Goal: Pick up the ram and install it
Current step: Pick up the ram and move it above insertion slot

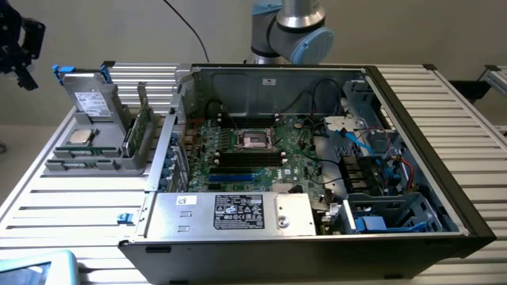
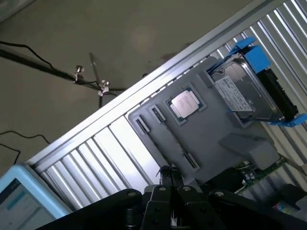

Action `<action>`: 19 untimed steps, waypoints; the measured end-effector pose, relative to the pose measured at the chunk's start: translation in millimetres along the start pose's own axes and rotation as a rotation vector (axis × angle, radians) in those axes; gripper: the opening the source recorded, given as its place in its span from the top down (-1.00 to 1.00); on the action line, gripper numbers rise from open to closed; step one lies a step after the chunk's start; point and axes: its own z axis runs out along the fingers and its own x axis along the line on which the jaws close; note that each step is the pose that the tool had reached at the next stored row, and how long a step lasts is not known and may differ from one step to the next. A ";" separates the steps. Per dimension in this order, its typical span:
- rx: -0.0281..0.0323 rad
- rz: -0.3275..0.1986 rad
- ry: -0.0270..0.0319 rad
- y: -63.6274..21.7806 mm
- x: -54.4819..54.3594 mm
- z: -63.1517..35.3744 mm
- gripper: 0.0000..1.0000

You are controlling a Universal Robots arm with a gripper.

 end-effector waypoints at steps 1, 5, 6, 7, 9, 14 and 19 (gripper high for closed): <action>0.0000 -0.018 0.0009 0.0 0.0 0.0 0.79; -0.0001 -0.091 0.0045 0.0 0.0 0.0 0.79; -0.0002 -0.109 0.0053 0.0 0.0 -0.1 0.79; -0.0002 -0.127 0.0062 0.0 0.0 -0.1 0.79; -0.0002 -0.163 0.0078 0.0 0.0 0.0 0.79; -0.0002 -0.254 0.0123 0.0 0.0 0.0 0.79; 0.0007 -0.345 0.0189 0.0 0.0 0.0 0.79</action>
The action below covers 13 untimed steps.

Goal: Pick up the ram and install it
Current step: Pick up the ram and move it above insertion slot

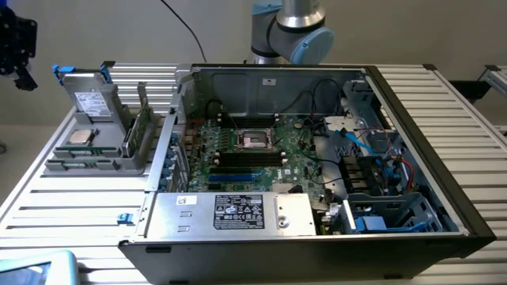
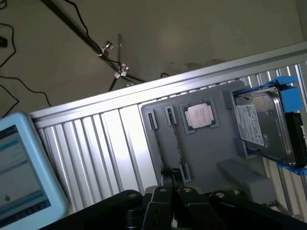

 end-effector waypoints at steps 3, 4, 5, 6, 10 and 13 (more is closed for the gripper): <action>0.0006 -0.054 0.0048 0.0 0.0 0.0 0.79; 0.0009 -0.072 0.0065 0.0 0.0 0.0 0.79; 0.0012 -0.090 0.0082 0.0 0.0 0.0 0.79; 0.0014 -0.109 0.0103 0.0 0.0 0.0 0.79; 0.0017 -0.144 0.0132 0.0 0.0 0.0 0.79; 0.0017 -0.144 0.0132 0.0 0.0 0.1 0.79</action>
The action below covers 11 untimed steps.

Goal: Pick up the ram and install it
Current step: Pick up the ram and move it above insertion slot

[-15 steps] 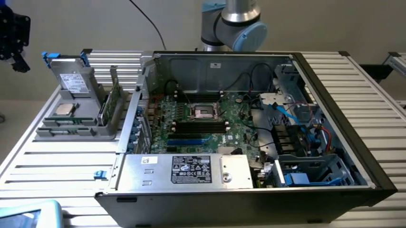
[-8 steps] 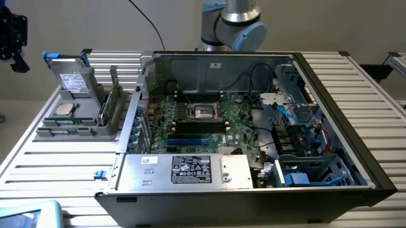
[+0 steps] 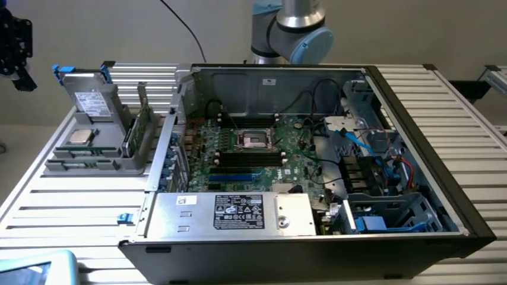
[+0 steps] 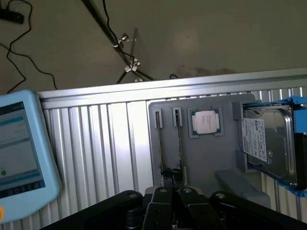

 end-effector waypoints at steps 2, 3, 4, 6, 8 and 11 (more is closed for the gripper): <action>0.0000 -0.001 0.0000 0.0 0.0 0.0 0.79; 0.0000 -0.002 0.0001 0.0 0.0 0.0 0.79; 0.0001 -0.004 0.0002 0.0 0.0 0.0 0.79; 0.0001 -0.008 0.0005 0.0 0.0 0.1 0.79; 0.0002 -0.010 0.0007 0.0 0.0 0.2 0.79; -0.0002 -0.012 0.0009 0.0 0.0 0.2 0.79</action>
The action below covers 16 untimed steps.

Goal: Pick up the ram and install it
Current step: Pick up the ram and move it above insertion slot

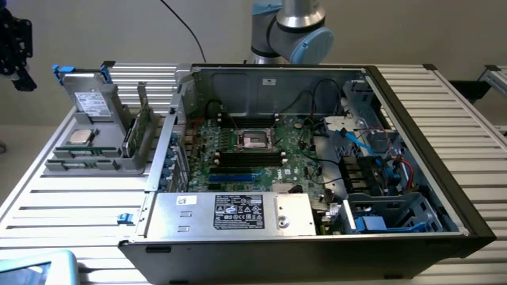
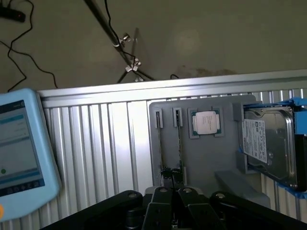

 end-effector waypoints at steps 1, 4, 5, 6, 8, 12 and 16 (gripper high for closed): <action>0.0000 -0.001 0.0000 0.0 0.0 0.0 0.79; -0.0001 -0.002 0.0001 0.0 0.0 0.0 0.65; 0.0000 -0.002 0.0001 0.0 0.0 0.0 0.51; 0.0000 -0.002 0.0001 0.0 0.0 0.0 0.39; 0.0000 -0.002 0.0001 0.0 0.0 0.0 0.27; 0.0000 -0.002 0.0001 -0.1 0.0 0.2 0.04; 0.0004 -0.003 0.0006 -2.1 0.1 5.0 -0.08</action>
